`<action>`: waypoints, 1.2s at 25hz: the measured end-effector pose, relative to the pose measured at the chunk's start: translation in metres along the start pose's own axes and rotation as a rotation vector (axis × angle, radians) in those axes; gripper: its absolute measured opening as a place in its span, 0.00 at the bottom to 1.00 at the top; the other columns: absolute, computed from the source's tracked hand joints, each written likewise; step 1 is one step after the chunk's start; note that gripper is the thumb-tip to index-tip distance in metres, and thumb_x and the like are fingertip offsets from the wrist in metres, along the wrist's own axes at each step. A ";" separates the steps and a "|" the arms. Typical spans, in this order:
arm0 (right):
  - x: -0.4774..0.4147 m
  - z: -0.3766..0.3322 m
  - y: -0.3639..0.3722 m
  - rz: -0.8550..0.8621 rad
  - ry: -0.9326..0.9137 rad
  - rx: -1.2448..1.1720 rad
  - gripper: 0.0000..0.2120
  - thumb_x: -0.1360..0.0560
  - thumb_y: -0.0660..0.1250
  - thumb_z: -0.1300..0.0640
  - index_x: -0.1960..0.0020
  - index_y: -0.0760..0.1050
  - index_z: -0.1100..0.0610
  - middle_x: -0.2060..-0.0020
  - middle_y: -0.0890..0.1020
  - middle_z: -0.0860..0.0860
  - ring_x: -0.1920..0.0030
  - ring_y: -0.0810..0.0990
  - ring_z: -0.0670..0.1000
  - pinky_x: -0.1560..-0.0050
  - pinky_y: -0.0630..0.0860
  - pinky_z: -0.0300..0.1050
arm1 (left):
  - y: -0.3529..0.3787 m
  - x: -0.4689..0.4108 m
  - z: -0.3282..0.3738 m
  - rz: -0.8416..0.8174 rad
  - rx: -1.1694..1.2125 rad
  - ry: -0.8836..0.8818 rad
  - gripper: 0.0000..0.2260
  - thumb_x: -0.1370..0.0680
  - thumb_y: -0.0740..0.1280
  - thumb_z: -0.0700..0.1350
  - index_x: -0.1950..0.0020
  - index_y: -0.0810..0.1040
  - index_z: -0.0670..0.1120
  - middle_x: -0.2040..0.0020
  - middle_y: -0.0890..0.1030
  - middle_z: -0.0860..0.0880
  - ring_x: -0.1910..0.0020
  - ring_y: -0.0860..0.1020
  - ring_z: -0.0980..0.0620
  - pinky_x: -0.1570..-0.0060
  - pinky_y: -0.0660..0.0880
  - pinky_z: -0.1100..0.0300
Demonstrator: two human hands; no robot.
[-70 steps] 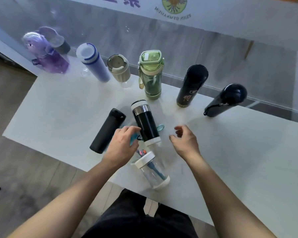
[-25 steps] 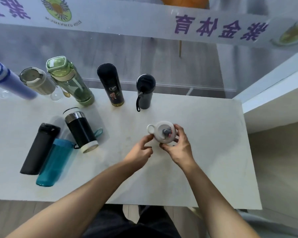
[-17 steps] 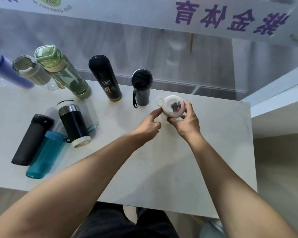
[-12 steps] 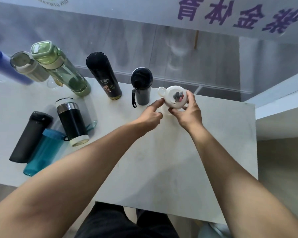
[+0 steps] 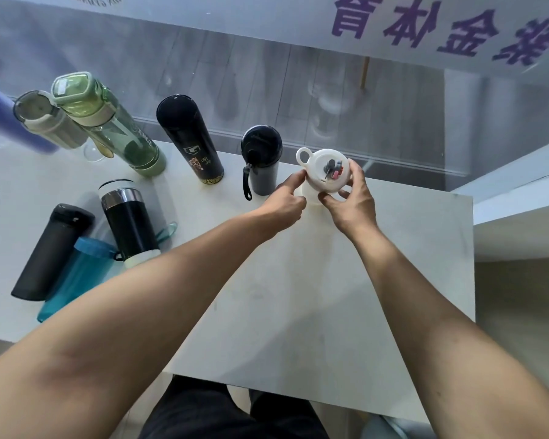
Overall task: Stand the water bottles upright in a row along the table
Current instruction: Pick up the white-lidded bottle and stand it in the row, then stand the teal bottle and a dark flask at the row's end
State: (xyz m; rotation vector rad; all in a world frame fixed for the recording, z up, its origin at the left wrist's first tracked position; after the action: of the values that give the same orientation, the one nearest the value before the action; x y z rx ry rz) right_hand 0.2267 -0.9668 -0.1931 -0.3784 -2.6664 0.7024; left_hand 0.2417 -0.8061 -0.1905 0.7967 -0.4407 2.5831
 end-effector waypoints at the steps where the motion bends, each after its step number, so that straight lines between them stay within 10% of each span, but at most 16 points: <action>1: 0.000 0.000 0.000 0.001 0.006 -0.001 0.41 0.29 0.76 0.57 0.22 0.60 0.47 0.30 0.75 0.48 0.38 0.79 0.52 0.43 0.72 0.38 | -0.001 0.000 0.000 0.001 -0.003 -0.002 0.32 0.24 0.56 0.36 0.25 0.62 0.61 0.43 0.73 0.54 0.54 0.76 0.48 0.43 0.78 0.44; 9: 0.032 0.018 0.005 0.087 0.246 0.054 0.31 0.26 0.71 0.54 0.28 0.62 0.53 0.42 0.78 0.53 0.43 0.80 0.57 0.48 0.75 0.48 | -0.023 0.037 -0.010 0.000 -0.109 0.078 0.27 0.24 0.56 0.38 0.26 0.67 0.56 0.28 0.71 0.57 0.50 0.77 0.59 0.56 0.74 0.65; 15: 0.109 0.005 0.099 -0.145 0.244 0.032 0.19 0.25 0.67 0.53 0.36 0.69 0.48 0.55 0.79 0.44 0.52 0.81 0.48 0.59 0.72 0.42 | -0.132 0.122 -0.095 0.284 -0.280 0.020 0.18 0.22 0.60 0.42 0.34 0.74 0.57 0.37 0.77 0.56 0.38 0.74 0.54 0.36 0.71 0.57; 22: 0.148 -0.078 0.237 -0.416 0.035 0.168 0.16 0.25 0.67 0.52 0.37 0.74 0.49 0.52 0.80 0.48 0.53 0.80 0.48 0.57 0.71 0.38 | -0.257 0.193 -0.170 0.632 -0.790 -0.052 0.23 0.24 0.65 0.42 0.28 0.69 0.50 0.34 0.74 0.46 0.38 0.71 0.41 0.37 0.68 0.48; 30: 0.187 -0.127 0.318 -0.481 -0.049 0.212 0.17 0.23 0.66 0.52 0.35 0.73 0.48 0.48 0.79 0.47 0.50 0.79 0.49 0.50 0.73 0.41 | -0.307 0.201 -0.234 0.570 -0.933 -0.228 0.39 0.25 0.70 0.49 0.20 0.53 0.45 0.35 0.71 0.41 0.41 0.72 0.41 0.38 0.70 0.49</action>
State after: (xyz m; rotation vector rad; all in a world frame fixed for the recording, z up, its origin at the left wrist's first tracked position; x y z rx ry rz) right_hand 0.1613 -0.5818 -0.2032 0.3305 -2.5418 0.8263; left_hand 0.1214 -0.3880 -0.2023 0.6488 -1.9784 2.2743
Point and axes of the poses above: each hand's wrist, its own x-axis away from the middle knuckle, its own y-axis out of the palm, z = x × y, the point moved 7 cm from there along -x, towards the middle knuckle
